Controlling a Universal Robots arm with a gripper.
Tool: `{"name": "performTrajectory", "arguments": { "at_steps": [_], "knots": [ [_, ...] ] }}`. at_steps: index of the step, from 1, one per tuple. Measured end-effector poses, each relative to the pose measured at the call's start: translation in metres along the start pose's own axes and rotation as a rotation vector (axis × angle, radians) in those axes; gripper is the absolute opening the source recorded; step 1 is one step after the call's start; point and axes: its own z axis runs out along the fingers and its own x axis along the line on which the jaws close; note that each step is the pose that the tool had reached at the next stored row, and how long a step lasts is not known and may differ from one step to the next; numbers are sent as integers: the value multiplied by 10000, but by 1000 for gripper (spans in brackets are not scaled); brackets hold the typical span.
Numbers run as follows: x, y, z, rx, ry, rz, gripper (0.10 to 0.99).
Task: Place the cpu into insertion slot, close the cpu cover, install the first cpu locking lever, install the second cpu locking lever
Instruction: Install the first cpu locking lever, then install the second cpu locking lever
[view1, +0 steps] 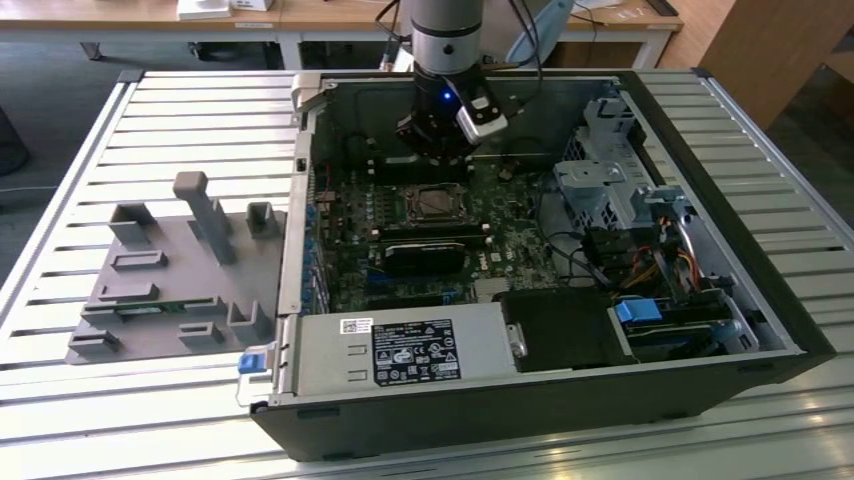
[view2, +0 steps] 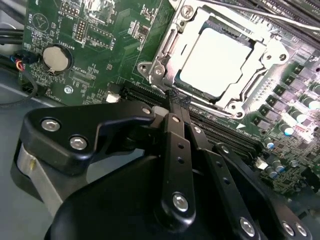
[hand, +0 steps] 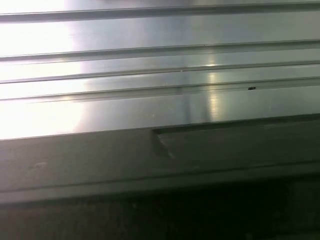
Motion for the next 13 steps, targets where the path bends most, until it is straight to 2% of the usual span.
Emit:
{"name": "performTrajectory", "arguments": {
  "at_steps": [13],
  "knots": [
    [-3, -30, 0, 0, 0, 1, 106]
  ]
}}
